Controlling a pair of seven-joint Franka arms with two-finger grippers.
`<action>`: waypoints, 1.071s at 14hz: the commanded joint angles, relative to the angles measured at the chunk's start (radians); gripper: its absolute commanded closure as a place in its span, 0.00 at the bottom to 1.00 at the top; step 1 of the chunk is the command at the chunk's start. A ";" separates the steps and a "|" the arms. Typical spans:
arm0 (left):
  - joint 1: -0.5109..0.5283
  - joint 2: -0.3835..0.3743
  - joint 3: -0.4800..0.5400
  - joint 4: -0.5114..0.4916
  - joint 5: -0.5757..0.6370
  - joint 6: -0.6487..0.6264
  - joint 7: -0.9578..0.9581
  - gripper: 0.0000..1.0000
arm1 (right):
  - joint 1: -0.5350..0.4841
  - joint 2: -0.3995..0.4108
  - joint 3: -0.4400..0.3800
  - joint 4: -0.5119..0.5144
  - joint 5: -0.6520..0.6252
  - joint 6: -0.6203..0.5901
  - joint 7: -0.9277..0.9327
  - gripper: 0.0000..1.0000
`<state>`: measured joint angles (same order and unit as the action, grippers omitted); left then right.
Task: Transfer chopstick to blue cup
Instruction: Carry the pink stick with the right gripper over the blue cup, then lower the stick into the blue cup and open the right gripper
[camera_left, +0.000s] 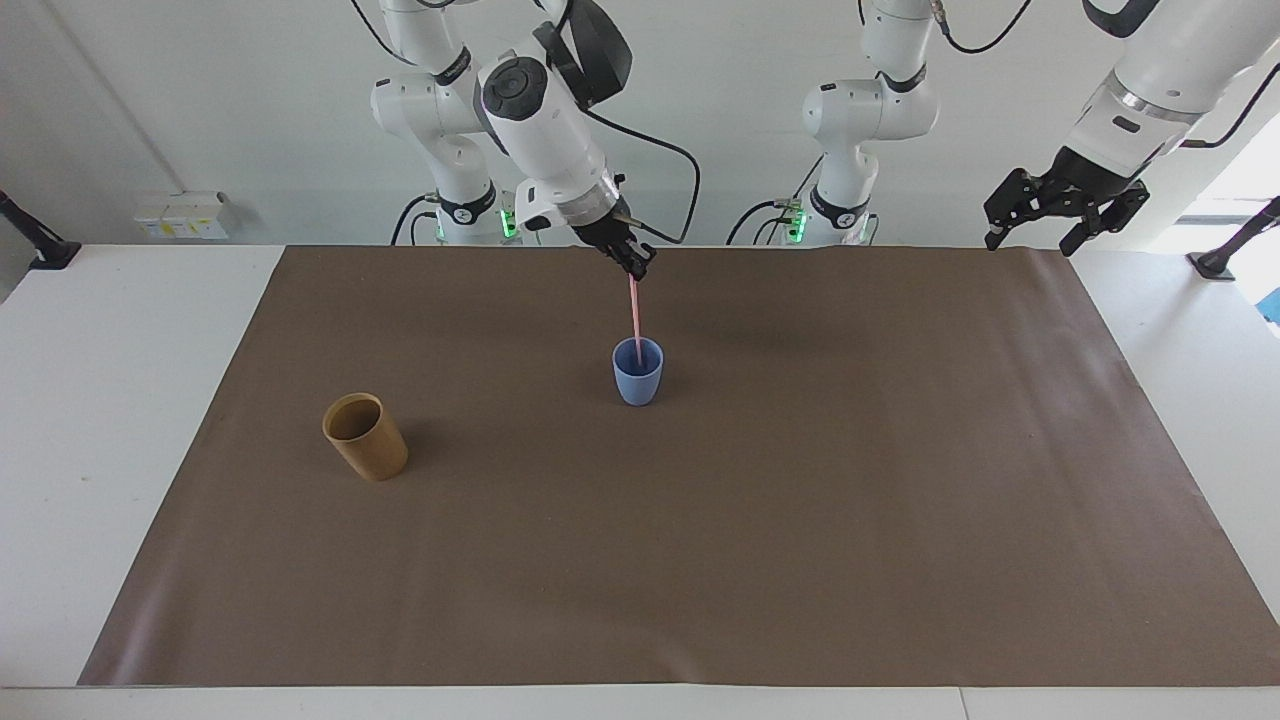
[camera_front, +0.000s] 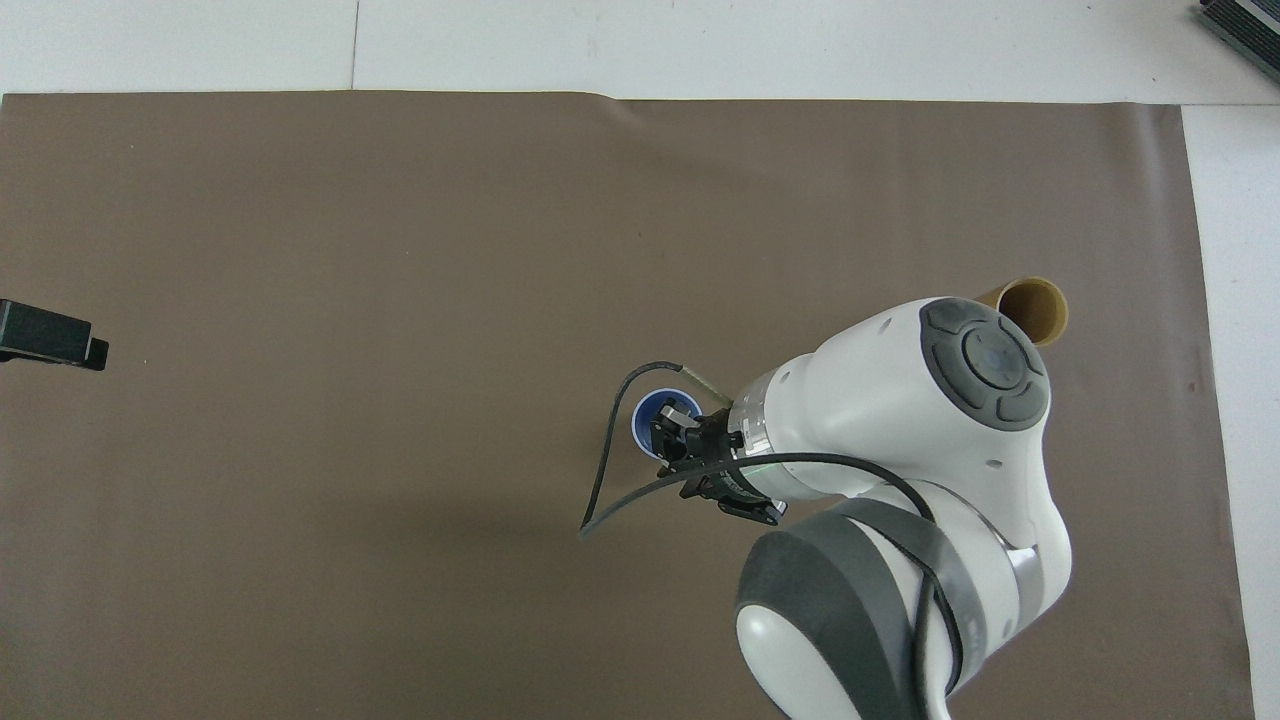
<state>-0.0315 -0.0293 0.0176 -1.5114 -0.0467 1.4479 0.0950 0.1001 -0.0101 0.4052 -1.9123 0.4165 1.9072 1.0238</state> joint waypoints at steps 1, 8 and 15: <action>0.013 -0.024 -0.008 -0.024 0.016 -0.008 0.005 0.00 | -0.003 0.013 0.000 0.009 0.007 0.021 -0.047 0.47; 0.013 -0.024 -0.008 -0.024 0.016 -0.008 0.005 0.00 | -0.016 -0.019 -0.012 0.059 -0.090 0.000 -0.143 0.00; 0.013 -0.024 -0.008 -0.024 0.016 -0.008 0.005 0.00 | -0.175 -0.123 -0.048 0.073 -0.182 -0.098 -0.551 0.00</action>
<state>-0.0315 -0.0293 0.0176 -1.5114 -0.0466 1.4473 0.0950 -0.0542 -0.1170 0.3619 -1.8406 0.2554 1.8346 0.5837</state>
